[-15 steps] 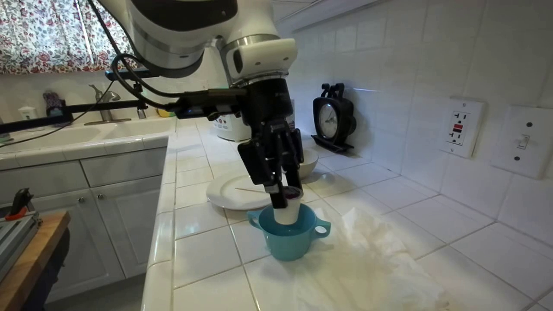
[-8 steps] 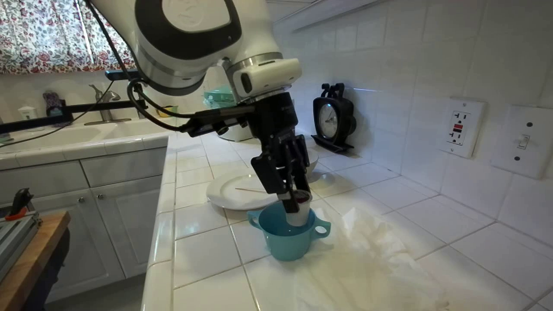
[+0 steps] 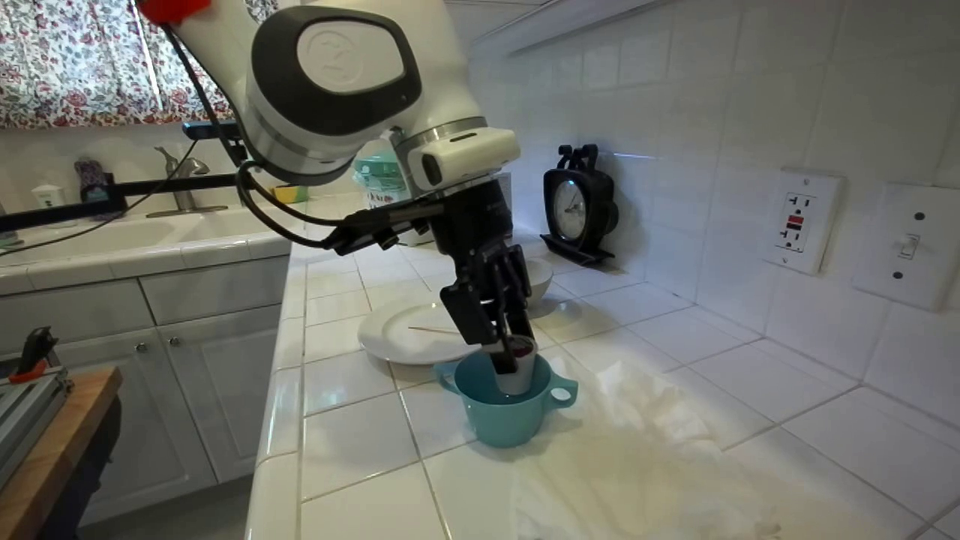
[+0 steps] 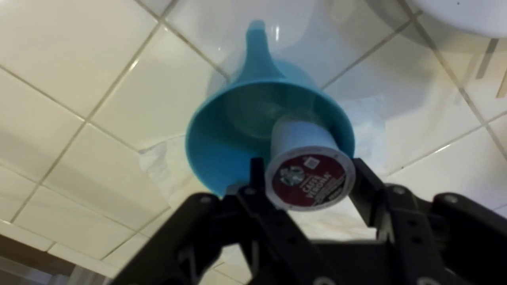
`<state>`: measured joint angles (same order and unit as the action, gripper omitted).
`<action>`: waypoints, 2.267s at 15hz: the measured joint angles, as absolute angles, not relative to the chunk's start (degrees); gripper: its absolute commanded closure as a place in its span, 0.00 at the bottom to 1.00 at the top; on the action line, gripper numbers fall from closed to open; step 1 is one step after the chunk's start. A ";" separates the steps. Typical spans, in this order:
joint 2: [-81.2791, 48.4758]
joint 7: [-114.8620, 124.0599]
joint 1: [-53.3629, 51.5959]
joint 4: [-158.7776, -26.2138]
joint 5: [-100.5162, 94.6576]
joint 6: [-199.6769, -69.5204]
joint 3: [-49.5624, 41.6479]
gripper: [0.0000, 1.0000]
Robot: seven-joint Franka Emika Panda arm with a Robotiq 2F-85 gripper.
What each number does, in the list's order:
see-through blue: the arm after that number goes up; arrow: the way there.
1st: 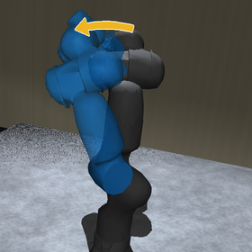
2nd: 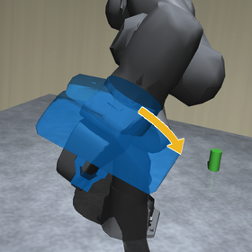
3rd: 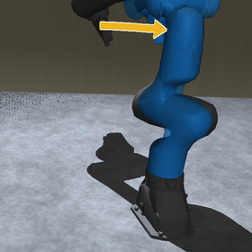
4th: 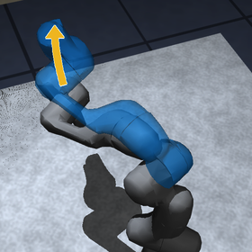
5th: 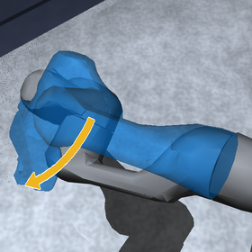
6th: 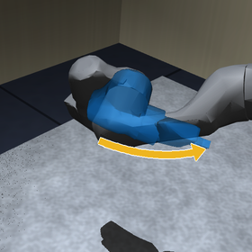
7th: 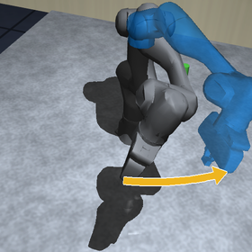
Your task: Pick up the bottle and put it in the cup
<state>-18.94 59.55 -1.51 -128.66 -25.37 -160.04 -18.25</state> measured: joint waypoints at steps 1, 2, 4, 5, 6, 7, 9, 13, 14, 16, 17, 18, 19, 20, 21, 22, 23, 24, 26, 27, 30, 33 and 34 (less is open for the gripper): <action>-19.08 59.55 -1.79 -128.66 -25.37 -160.04 -18.36 0.71; -19.12 59.55 -2.05 -128.66 -25.37 -160.05 -18.50 0.71; -19.12 59.55 -2.28 -128.67 -25.37 -160.05 -18.79 0.71; -19.12 59.55 -2.32 -128.67 -25.37 -160.05 -18.96 0.71; -19.12 59.55 -2.36 -128.68 -25.37 -160.04 -19.19 0.71; -19.12 59.55 -2.40 -128.72 -25.37 -160.04 -19.47 0.71; -19.09 59.55 -2.59 -128.89 -25.37 -159.99 -20.15 0.71; -18.51 59.55 -2.81 -129.76 -25.37 -159.91 -20.78 0.71; -18.34 59.55 -2.89 -130.00 -25.37 -159.90 -20.78 0.71; -18.16 59.55 -3.12 -130.23 -25.37 -159.90 -20.80 0.71; -18.07 59.55 -3.25 -130.23 -25.37 -159.90 -20.80 0.71; -17.90 59.55 -3.39 -130.23 -25.37 -159.91 -20.82 0.71; -17.66 59.55 -3.58 -130.23 -25.38 -159.90 -20.88 0.71; -17.36 59.56 -3.78 -130.23 -25.38 -159.88 -20.98 0.71; -16.99 59.56 -3.96 -130.23 -25.38 -159.75 -21.10 0.71; -16.61 59.60 -4.24 -130.24 -25.43 -159.48 -21.37 0.71; -16.22 59.64 -4.48 -130.26 -25.44 -159.01 -21.62 0.71; -15.91 59.71 -4.51 -130.32 -25.46 -158.61 -21.69 0.71; -15.67 60.09 -4.50 -130.59 -25.50 -158.10 -21.93 0.71; -15.67 60.45 -4.50 -130.75 -25.72 -157.91 -22.14 0.71; -15.68 61.35 -4.44 -131.37 -26.37 -157.37 -22.85 0.71; -16.00 61.70 -4.21 -131.81 -26.42 -157.36 -23.33 0.71; -16.25 61.86 -4.18 -131.87 -26.42 -157.51 -23.46 0.71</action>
<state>-16.25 61.86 -4.18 -131.87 -26.42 -157.51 -23.46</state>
